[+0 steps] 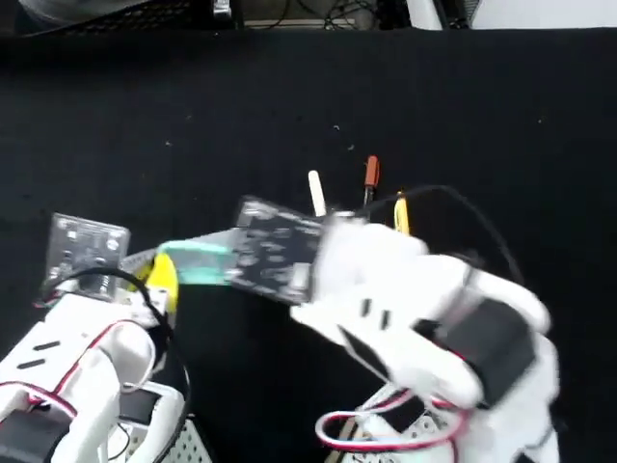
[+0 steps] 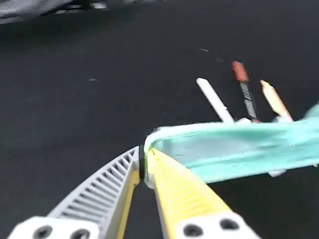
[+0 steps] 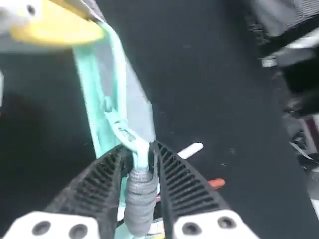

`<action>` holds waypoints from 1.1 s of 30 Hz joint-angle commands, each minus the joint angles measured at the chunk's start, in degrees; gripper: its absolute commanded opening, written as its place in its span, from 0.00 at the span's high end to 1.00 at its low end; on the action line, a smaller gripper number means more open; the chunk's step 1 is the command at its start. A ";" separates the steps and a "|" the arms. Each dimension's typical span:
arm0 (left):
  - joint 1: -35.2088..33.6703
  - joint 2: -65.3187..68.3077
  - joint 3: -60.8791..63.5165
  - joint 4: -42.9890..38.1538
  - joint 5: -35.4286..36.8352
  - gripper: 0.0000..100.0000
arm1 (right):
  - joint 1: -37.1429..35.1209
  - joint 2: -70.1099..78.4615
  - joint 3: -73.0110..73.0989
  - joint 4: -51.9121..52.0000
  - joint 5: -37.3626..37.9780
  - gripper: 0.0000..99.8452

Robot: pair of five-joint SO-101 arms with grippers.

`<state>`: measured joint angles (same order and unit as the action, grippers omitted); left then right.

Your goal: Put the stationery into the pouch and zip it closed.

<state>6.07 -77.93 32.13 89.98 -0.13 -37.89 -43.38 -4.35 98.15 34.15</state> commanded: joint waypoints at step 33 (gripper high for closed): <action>-9.98 29.27 -24.66 10.90 0.44 0.98 | 4.92 7.25 4.62 -6.15 -5.27 0.99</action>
<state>-3.78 -49.89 7.08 100.18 0.31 -32.44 -36.26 0.48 93.14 29.14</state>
